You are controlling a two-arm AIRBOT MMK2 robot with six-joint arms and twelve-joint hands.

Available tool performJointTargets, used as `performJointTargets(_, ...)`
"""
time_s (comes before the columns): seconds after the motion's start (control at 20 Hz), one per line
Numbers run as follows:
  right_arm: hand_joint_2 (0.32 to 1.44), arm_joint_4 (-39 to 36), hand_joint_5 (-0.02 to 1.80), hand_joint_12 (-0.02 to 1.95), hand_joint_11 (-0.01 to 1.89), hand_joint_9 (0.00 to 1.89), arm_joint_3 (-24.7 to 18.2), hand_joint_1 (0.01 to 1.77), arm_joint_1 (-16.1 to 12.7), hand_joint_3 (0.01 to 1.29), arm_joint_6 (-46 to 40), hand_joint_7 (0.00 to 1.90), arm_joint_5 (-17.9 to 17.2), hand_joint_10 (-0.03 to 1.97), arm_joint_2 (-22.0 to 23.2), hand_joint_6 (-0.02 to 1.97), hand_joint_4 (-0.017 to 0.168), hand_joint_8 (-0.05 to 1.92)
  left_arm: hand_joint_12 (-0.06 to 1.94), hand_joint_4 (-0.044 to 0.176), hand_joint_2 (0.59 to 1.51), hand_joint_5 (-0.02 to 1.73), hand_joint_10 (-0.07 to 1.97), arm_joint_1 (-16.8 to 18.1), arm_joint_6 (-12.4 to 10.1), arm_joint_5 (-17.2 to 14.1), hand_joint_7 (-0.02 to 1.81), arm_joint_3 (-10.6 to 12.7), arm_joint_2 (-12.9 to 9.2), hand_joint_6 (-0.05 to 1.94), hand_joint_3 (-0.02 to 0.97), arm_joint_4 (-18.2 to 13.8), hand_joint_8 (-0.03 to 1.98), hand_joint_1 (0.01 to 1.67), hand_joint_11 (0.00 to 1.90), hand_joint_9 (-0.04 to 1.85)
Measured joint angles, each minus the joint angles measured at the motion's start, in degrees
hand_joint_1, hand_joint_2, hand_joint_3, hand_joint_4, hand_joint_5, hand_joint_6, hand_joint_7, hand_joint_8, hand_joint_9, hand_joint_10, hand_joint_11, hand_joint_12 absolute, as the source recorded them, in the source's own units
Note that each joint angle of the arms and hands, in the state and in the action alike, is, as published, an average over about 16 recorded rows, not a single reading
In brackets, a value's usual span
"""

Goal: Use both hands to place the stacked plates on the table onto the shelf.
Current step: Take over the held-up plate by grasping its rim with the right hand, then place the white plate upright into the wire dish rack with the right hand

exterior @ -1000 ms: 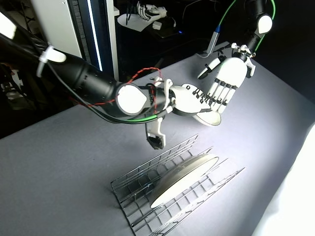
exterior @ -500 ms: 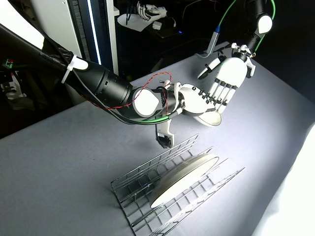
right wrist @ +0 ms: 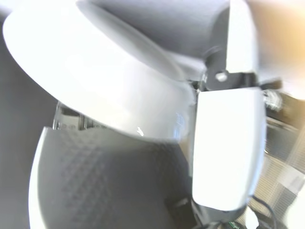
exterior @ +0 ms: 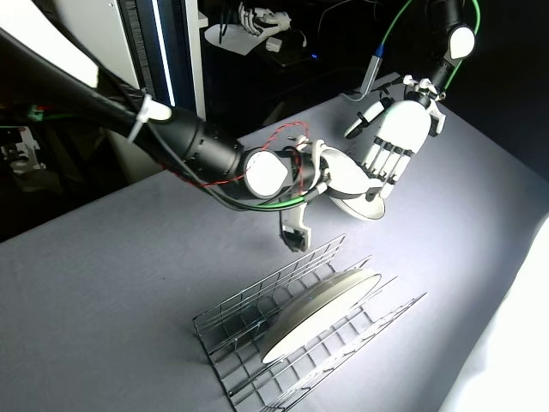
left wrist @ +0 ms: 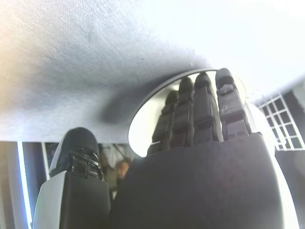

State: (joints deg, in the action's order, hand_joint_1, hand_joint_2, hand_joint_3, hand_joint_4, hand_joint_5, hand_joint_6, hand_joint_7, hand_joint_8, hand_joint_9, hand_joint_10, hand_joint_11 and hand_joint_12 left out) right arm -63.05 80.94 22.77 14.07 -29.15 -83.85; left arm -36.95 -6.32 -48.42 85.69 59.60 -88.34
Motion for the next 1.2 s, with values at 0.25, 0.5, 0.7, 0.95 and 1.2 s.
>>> performJointTargets(0.25,0.95,0.67,0.63,1.28,0.35,0.66,0.00,1.24,-0.30,0.01,0.49,0.69,-0.33,0.40,-0.26,0.23,-0.006,0.17,0.10,-0.010,1.195,0.05,0.00,0.08,-0.08,-0.01,0.11,-0.08,0.00,-0.03,0.012,0.11,0.00,0.01,0.01,0.09)
performJointTargets(0.5,0.97,0.96,0.75,1.38,0.60,0.83,-0.18,1.27,-0.48,0.01,0.85,0.85,-1.50,0.73,0.23,0.43,-0.008,0.34,0.13,-0.008,1.196,0.06,0.00,1.24,-0.45,-0.19,0.12,-0.40,-0.30,-0.03,0.011,-0.66,0.00,0.01,0.01,0.09)
performJointTargets(0.7,0.96,1.18,0.77,1.38,0.75,0.88,-1.09,1.27,-0.60,0.01,1.06,0.89,-2.35,0.95,1.61,0.59,-0.008,0.48,0.16,-0.005,1.196,0.07,0.00,3.45,-0.88,-0.70,0.12,-0.92,-1.23,-0.01,0.011,-1.58,0.00,0.02,0.01,0.10)
performJointTargets(0.95,0.96,1.58,0.80,1.38,0.84,0.92,-3.33,1.27,-0.97,0.01,1.11,0.93,-3.12,1.09,4.53,0.70,-0.008,0.58,0.19,-0.002,1.197,0.10,0.00,7.35,-1.65,-1.55,0.13,-2.06,-3.59,0.00,0.011,-2.83,0.00,0.01,0.01,0.11)
performJointTargets(1.2,0.96,2.56,0.86,1.38,0.87,0.98,-6.34,1.28,-2.00,0.01,1.11,0.98,-3.44,1.04,8.38,0.70,-0.007,0.60,0.21,0.002,1.198,0.12,0.01,11.81,-2.53,-2.75,0.13,-3.26,-7.10,0.01,0.011,-3.71,0.00,0.01,0.01,0.11)
